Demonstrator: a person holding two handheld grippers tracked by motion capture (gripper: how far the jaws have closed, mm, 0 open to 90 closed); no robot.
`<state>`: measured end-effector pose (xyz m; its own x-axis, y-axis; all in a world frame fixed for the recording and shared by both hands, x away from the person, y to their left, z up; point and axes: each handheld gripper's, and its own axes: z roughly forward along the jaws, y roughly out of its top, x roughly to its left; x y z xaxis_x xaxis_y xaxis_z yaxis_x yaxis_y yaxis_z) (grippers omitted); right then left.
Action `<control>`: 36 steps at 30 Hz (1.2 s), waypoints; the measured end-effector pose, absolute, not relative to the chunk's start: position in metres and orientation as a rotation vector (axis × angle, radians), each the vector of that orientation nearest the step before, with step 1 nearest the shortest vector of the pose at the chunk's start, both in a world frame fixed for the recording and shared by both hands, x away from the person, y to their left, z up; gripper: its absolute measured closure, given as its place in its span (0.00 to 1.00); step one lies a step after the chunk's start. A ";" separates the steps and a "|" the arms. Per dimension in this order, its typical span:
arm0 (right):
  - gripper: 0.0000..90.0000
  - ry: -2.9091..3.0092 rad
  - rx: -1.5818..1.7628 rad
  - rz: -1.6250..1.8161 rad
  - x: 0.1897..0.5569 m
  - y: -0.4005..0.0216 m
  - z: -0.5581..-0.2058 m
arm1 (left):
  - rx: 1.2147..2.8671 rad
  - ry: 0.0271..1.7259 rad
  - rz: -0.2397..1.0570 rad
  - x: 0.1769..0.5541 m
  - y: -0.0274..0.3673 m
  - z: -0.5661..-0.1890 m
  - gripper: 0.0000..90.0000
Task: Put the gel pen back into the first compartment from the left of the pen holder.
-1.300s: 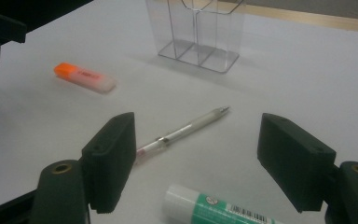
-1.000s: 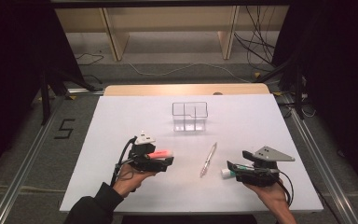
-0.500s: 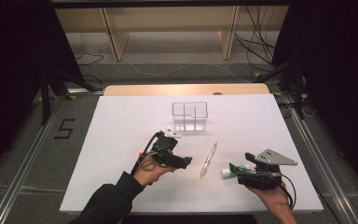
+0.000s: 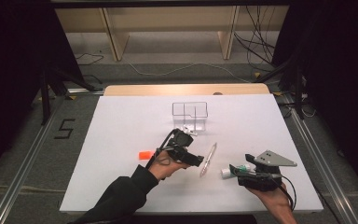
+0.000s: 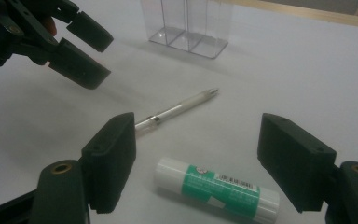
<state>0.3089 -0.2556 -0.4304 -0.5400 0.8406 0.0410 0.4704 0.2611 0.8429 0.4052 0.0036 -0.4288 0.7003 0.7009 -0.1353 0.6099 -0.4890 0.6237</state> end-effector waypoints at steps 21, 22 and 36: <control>0.32 2.137 1.196 1.192 0.309 -0.255 -0.432 | 2.306 1.006 0.143 0.428 -0.032 -0.443 0.31; 0.32 2.137 1.196 1.194 0.310 -0.255 -0.432 | 2.313 1.004 0.141 0.429 -0.034 -0.443 0.32; 0.32 2.140 1.189 1.198 0.310 -0.255 -0.432 | 2.346 1.005 0.104 0.440 -0.049 -0.450 0.47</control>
<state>0.3099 -0.2547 -0.4323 -0.5502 0.8336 0.0494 0.4780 0.2658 0.8372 0.4401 -0.0488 -0.4503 0.7132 0.6848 -0.1495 0.6396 -0.5486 0.5384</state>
